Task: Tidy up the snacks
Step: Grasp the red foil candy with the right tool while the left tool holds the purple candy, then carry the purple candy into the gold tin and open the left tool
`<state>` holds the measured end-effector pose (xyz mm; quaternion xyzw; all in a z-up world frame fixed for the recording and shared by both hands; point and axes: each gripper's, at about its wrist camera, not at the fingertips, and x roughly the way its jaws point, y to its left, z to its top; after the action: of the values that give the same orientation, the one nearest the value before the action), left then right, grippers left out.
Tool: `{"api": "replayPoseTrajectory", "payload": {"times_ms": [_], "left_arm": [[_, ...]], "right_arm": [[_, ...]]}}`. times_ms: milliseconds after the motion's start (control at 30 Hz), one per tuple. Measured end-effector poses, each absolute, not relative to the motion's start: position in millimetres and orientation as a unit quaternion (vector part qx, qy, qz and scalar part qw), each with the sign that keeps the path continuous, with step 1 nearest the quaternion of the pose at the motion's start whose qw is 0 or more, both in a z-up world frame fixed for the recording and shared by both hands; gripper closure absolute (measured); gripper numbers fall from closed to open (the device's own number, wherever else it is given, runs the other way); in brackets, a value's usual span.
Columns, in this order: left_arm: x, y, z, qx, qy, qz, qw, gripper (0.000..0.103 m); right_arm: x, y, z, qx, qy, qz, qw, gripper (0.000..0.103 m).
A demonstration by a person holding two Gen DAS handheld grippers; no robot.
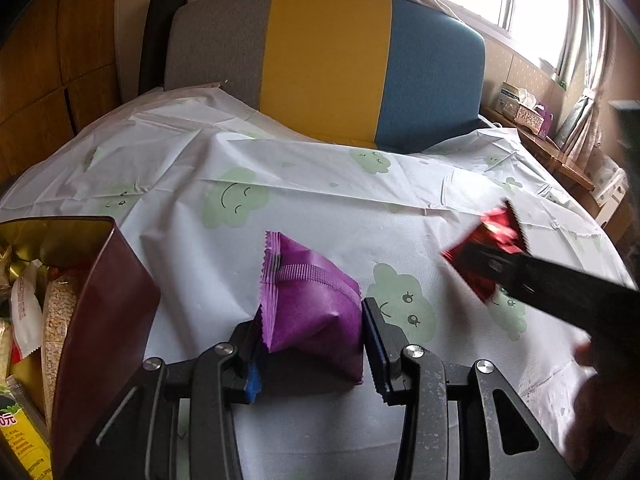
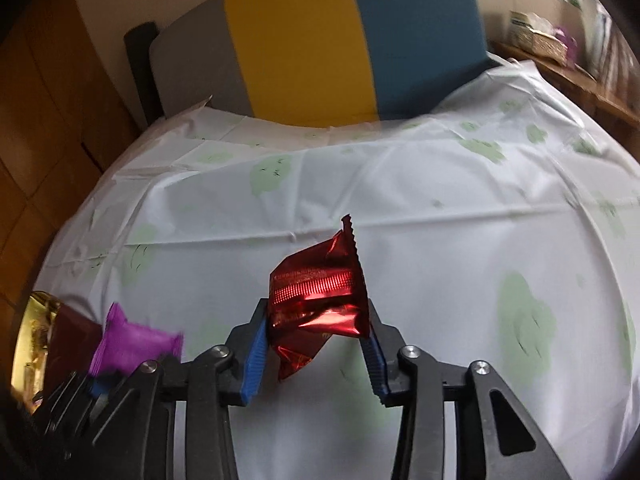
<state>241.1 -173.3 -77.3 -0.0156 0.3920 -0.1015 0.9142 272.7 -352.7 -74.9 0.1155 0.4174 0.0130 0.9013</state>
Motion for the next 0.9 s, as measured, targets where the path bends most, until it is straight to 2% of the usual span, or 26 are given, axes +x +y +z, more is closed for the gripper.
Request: {"api": "replayPoseTrajectory", "payload": {"times_ms": [400, 533, 900], "left_arm": [[241, -176, -78, -0.005, 0.392, -0.097, 0.915, 0.061], [241, -174, -78, -0.007, 0.392, -0.097, 0.915, 0.062], [241, -177, -72, 0.001, 0.401, -0.084, 0.912, 0.066]], "right_arm": [[180, -364, -70, 0.141, 0.381, -0.016, 0.914, 0.060], [169, -361, -82, 0.110, 0.359, -0.051, 0.925, 0.060], [173, -364, -95, 0.117, 0.366, -0.063, 0.921, 0.060]]}}
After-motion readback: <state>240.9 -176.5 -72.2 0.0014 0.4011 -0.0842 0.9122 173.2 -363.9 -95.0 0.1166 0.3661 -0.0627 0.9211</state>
